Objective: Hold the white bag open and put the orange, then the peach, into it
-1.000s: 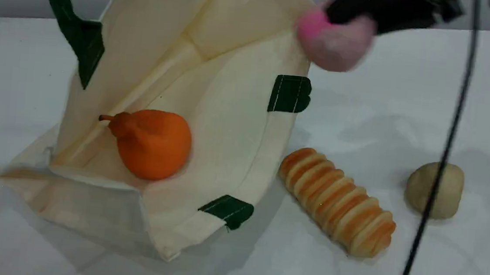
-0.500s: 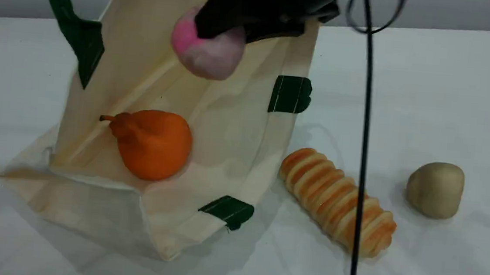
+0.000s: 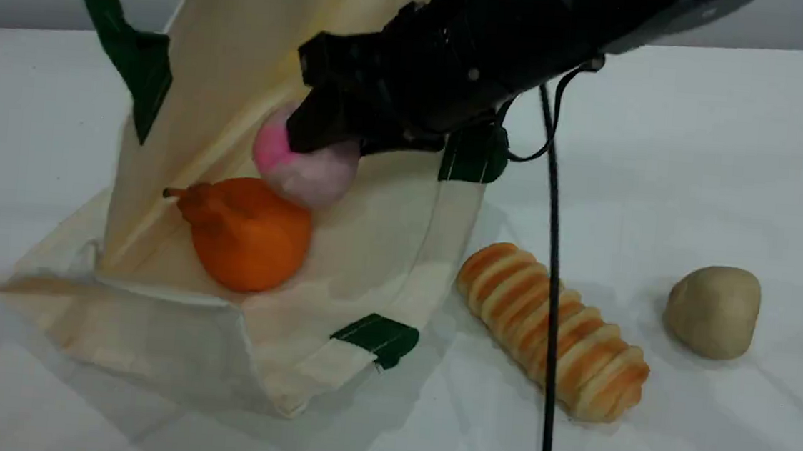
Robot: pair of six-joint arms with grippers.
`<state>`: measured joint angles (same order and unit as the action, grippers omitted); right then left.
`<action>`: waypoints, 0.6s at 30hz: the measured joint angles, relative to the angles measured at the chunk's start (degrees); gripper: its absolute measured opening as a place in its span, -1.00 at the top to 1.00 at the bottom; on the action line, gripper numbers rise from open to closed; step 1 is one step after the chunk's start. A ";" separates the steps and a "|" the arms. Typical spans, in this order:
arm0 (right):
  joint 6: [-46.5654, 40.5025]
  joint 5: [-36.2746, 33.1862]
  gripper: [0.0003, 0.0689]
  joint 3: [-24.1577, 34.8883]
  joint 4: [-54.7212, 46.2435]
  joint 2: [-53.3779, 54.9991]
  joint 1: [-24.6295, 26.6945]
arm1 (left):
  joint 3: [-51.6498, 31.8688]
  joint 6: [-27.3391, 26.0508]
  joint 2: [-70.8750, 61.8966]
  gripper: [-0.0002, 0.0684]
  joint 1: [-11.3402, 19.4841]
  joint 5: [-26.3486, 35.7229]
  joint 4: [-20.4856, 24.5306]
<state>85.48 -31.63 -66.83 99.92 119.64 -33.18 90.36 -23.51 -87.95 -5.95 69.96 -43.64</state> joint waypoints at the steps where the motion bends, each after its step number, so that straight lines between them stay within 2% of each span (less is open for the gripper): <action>1: 1.19 -0.74 0.18 0.00 0.00 0.00 0.00 | 0.00 0.00 0.00 0.79 0.00 0.00 0.00; 6: 2.89 -0.85 0.16 0.00 0.07 -0.06 0.00 | 0.00 0.00 0.00 0.79 0.00 0.00 0.00; 8: 3.61 -1.58 0.03 0.00 0.07 -0.06 0.00 | 0.00 0.00 0.00 0.79 0.00 0.00 0.00; 13: 4.53 -6.66 -0.49 0.00 0.02 -0.17 0.06 | 0.00 0.00 0.00 0.79 0.00 0.00 0.00; 15: 4.53 -8.75 -0.62 0.00 0.02 -0.18 0.06 | 0.00 0.00 0.00 0.79 0.00 0.00 0.00; 18: 4.53 -11.15 -0.68 0.00 -0.04 -0.29 0.23 | 0.00 0.00 0.00 0.79 0.00 0.00 0.18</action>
<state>90.01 -42.78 -66.83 99.89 119.34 -32.95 90.36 -23.51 -87.95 -5.95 69.96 -43.46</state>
